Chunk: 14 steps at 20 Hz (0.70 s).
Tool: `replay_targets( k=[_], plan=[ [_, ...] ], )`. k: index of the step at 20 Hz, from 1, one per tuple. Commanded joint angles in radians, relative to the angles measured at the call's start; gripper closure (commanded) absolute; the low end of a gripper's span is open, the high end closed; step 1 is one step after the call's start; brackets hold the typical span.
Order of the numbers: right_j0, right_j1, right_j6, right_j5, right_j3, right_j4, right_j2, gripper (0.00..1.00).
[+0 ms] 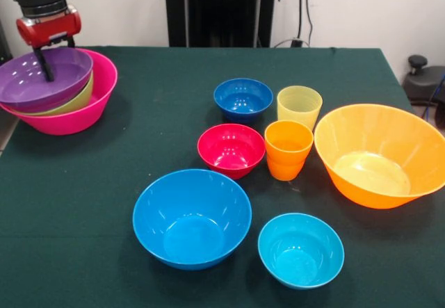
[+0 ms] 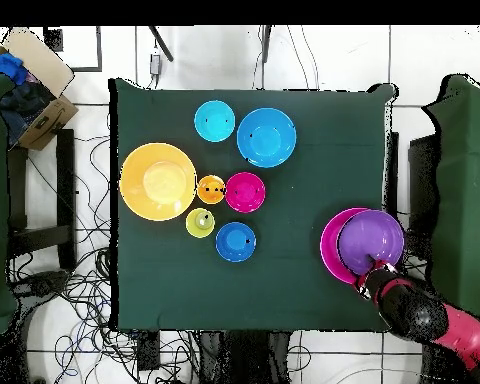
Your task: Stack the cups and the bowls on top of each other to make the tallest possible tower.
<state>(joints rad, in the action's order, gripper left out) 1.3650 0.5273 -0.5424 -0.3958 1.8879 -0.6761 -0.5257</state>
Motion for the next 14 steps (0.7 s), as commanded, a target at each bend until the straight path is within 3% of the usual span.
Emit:
replay_targets(
  k=[1,7,14],
  plan=[
    [-0.021,-0.049,0.094,-0.115,0.049,-0.077,-0.052,0.0],
    [-0.013,-0.055,0.081,-0.085,0.067,-0.093,-0.051,0.0],
    [-0.046,-0.097,-0.019,0.038,0.085,-0.165,-0.001,0.0]
  ],
)
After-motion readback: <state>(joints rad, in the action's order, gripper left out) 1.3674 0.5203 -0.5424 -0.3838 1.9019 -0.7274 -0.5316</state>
